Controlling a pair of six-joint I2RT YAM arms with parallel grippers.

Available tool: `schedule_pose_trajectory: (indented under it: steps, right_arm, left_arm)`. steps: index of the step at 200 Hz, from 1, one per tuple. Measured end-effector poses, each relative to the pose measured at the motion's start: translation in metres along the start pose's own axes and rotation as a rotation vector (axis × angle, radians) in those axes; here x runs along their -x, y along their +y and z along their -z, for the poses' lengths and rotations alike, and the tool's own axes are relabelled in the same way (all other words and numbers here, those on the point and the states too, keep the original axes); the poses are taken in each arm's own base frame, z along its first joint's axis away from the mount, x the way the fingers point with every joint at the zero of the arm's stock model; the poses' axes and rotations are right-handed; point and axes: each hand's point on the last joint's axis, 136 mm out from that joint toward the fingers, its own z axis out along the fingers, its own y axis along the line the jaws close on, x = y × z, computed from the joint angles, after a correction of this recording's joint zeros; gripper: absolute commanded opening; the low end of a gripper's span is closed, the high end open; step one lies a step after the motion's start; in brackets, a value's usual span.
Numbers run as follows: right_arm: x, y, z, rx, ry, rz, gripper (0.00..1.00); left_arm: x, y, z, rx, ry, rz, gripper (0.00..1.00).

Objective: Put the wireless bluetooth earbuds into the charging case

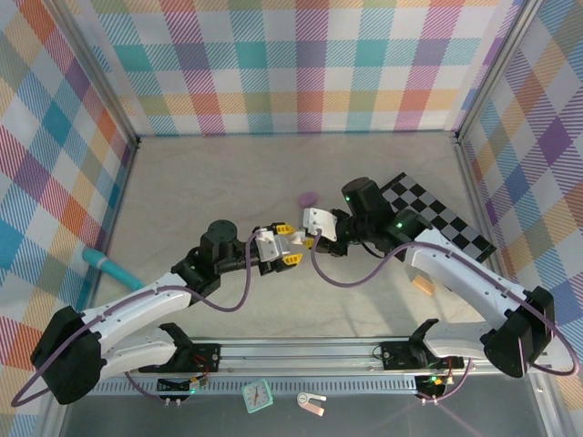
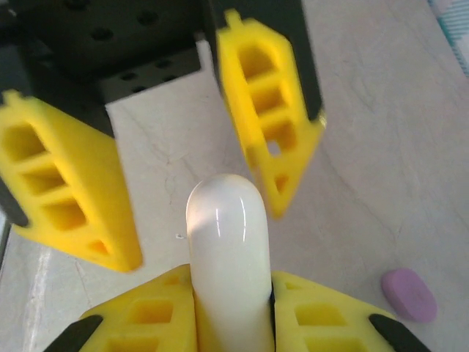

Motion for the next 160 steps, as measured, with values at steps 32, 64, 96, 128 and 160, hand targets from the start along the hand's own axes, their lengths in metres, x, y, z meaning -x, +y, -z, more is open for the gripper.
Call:
schedule_pose_trajectory:
  steps: [32,64,96,128,160]
  right_arm:
    - [-0.026,-0.015,-0.002,-0.065,-0.031,-0.232,0.22]
    - [-0.054,-0.032,-0.027,-0.122,-0.058,-0.59,0.21]
    - [-0.086,-0.035,-0.062,-0.12,-0.009,-0.952,0.24]
    - [-0.116,-0.032,-0.091,-0.114,0.056,-1.237,0.24]
    - [-0.141,-0.026,-0.113,-0.113,0.12,-1.399,0.26]
  left_arm:
    - [-0.015,0.0,0.007,0.056,0.012,0.045,0.74]
    - [-0.042,-0.006,0.014,0.098,0.047,0.123,0.77]
    - [-0.055,-0.005,0.022,0.148,0.075,0.194,0.83]
    - [-0.061,0.002,0.025,0.2,0.102,0.241,0.91]
    - [-0.073,0.001,0.027,0.217,0.151,0.291,1.0]
